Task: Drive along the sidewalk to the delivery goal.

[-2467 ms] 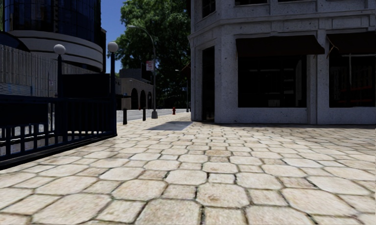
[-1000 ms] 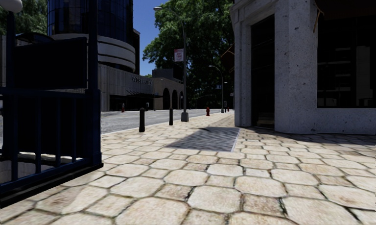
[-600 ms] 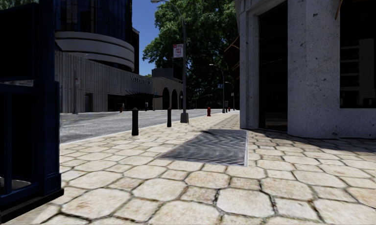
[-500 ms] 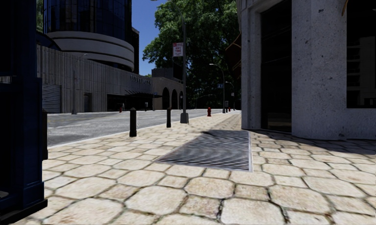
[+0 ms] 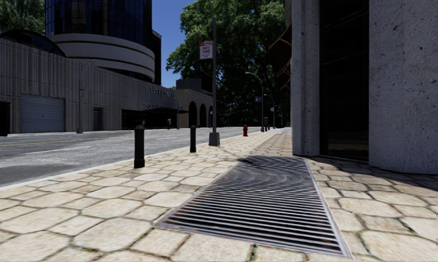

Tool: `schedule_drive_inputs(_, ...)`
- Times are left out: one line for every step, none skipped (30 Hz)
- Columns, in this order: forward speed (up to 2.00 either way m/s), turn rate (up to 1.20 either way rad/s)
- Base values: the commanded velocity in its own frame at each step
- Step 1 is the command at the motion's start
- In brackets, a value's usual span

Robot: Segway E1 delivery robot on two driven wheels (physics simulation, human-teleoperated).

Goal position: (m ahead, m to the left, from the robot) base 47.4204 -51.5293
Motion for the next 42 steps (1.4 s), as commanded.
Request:
schedule_drive_inputs(2.00, 0.00)
schedule_drive_inputs(2.00, 0.00)
schedule_drive_inputs(2.00, 0.00)
schedule_drive_inputs(2.00, 0.00)
schedule_drive_inputs(2.00, 0.00)
schedule_drive_inputs(2.00, 0.00)
schedule_drive_inputs(2.00, 0.00)
schedule_drive_inputs(2.00, 0.00)
schedule_drive_inputs(2.00, 0.00)
schedule_drive_inputs(2.00, 0.00)
schedule_drive_inputs(2.00, 0.00)
schedule_drive_inputs(2.00, 0.00)
schedule_drive_inputs(2.00, 0.00)
schedule_drive_inputs(2.00, 0.00)
schedule_drive_inputs(2.00, 0.00)
schedule_drive_inputs(2.00, 0.00)
schedule_drive_inputs(2.00, -0.03)
schedule_drive_inputs(2.00, -0.03)
schedule_drive_inputs(2.00, -0.03)
schedule_drive_inputs(2.00, -0.03)
schedule_drive_inputs(2.00, -0.03)
schedule_drive_inputs(2.00, -0.03)
schedule_drive_inputs(2.00, -0.04)
schedule_drive_inputs(2.00, -0.05)
schedule_drive_inputs(2.00, -0.09)
schedule_drive_inputs(2.00, -0.09)
schedule_drive_inputs(2.00, -0.11)
schedule_drive_inputs(2.00, -0.16)
schedule_drive_inputs(2.00, -0.21)
schedule_drive_inputs(2.00, -0.28)
schedule_drive_inputs(2.00, -0.28)
schedule_drive_inputs(2.00, -0.34)
schedule_drive_inputs(2.00, -0.36)
schedule_drive_inputs(2.00, -0.37)
schedule_drive_inputs(2.00, -0.38)
schedule_drive_inputs(2.00, -0.38)
schedule_drive_inputs(2.00, -0.39)
schedule_drive_inputs(2.00, -0.39)
schedule_drive_inputs(2.00, -0.39)
schedule_drive_inputs(2.00, -0.41)
schedule_drive_inputs(2.00, -0.41)
schedule_drive_inputs(2.00, -0.42)
